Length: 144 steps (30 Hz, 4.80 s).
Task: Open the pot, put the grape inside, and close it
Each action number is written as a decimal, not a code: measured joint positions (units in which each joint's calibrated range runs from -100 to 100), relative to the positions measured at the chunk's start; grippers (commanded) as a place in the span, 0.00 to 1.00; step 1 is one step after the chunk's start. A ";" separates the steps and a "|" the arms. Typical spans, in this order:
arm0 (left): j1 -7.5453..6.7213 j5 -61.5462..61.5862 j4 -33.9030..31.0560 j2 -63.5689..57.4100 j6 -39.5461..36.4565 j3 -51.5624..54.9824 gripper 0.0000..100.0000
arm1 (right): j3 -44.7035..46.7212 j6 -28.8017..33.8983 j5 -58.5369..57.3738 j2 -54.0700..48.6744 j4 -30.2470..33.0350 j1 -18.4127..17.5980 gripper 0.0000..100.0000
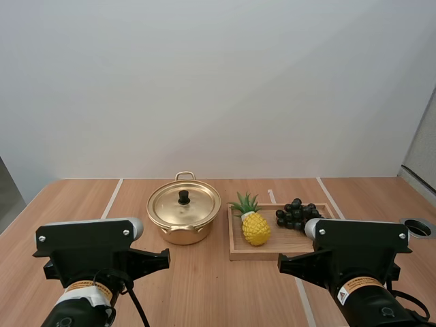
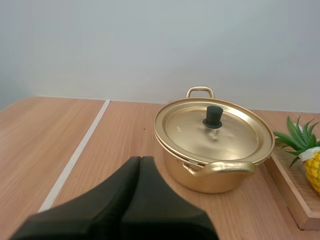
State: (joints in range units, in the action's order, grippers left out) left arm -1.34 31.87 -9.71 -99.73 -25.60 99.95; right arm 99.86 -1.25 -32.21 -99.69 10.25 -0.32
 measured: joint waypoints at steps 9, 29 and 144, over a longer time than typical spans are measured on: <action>0.07 -0.60 6.51 0.00 9.65 0.00 0.00 | 0.00 -17.41 -0.58 0.00 -11.57 0.07 0.00; 0.07 -0.60 6.75 0.00 9.89 0.00 0.00 | 0.00 -18.07 -0.58 0.00 -11.93 0.07 0.00; 0.07 8.26 20.08 55.98 35.27 -64.46 1.00 | -60.15 -21.02 -8.02 35.37 -9.62 2.29 1.00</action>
State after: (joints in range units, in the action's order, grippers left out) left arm -1.26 40.12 10.37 -43.75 9.67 35.49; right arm 39.70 -22.27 -40.23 -64.32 0.63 1.97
